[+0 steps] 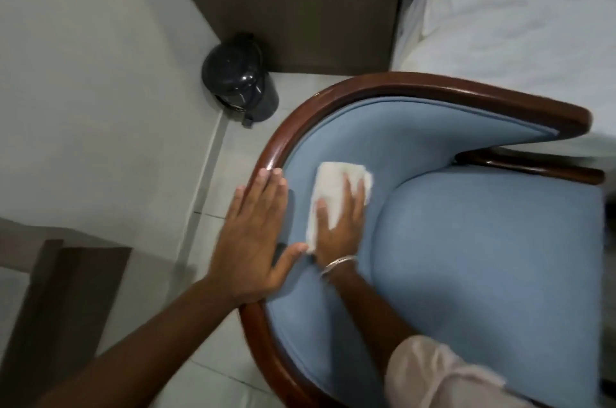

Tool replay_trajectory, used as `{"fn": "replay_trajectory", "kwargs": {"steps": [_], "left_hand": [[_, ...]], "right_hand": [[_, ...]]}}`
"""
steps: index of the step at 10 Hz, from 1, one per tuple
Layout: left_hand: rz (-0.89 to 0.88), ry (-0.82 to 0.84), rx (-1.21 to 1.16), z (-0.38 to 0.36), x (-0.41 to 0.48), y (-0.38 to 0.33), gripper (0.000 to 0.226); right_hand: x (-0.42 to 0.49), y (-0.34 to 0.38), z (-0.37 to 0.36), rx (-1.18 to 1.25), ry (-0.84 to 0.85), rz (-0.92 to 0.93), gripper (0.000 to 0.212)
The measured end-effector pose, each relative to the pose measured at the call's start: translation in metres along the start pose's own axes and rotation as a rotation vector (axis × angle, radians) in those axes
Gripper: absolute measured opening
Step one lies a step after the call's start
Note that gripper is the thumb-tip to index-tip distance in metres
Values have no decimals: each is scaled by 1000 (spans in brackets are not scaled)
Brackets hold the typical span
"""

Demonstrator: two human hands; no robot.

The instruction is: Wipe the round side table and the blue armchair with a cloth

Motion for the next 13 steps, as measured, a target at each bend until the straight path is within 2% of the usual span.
{"fn": "replay_trajectory", "kwargs": {"steps": [1,2,3,4,5,6,7,8,9,10,11,12,13], "left_hand": [[20,2,-53,-4,-2,5,87],[9,-18,-110,-6,-2,3,84],[122,-25,-291,4,-4,7,75],[486,-77,-876,26,-24,20,59],[781,-169,-1387,52,-77,41,56],[929,-337,-1557,87,-133,92,70],[1113,-549,-1639,115,-192,172,72],[1213,-837,-1757,133,-263,249,65],[1326,-1112,-1736,137,-340,315,68],[1504,-1227,-1474,126,-401,371,52],[1647,-1034,-1218,110,-427,398,66],[1639,-834,-1101,98,-432,413,91],[1637,-676,-902,101,-418,399,90]], "right_hand": [[13,-61,-1,10,151,-209,62],[-41,-87,16,69,355,-308,58],[-105,-67,43,14,617,-407,44],[-112,-6,64,-107,514,-397,29],[-117,98,33,-37,415,-248,43],[-153,203,-29,-57,544,84,43],[-196,269,-94,-1,649,237,48],[-243,288,-172,74,865,40,81],[-291,296,-244,127,950,-167,68],[-324,321,-306,20,833,143,41],[-355,329,-357,-158,867,330,31],[-351,328,-374,-225,857,341,31],[-330,339,-348,-216,799,456,30]]}}
Point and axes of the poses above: each hand's wrist, its own x-axis towards the middle knuckle, its own z-axis out of the back of the hand, y = z × x, the point moved 10 cm from there along x, towards the middle knuckle, and after that the axes turned 8 degrees about -y, right-handed, at the moved point
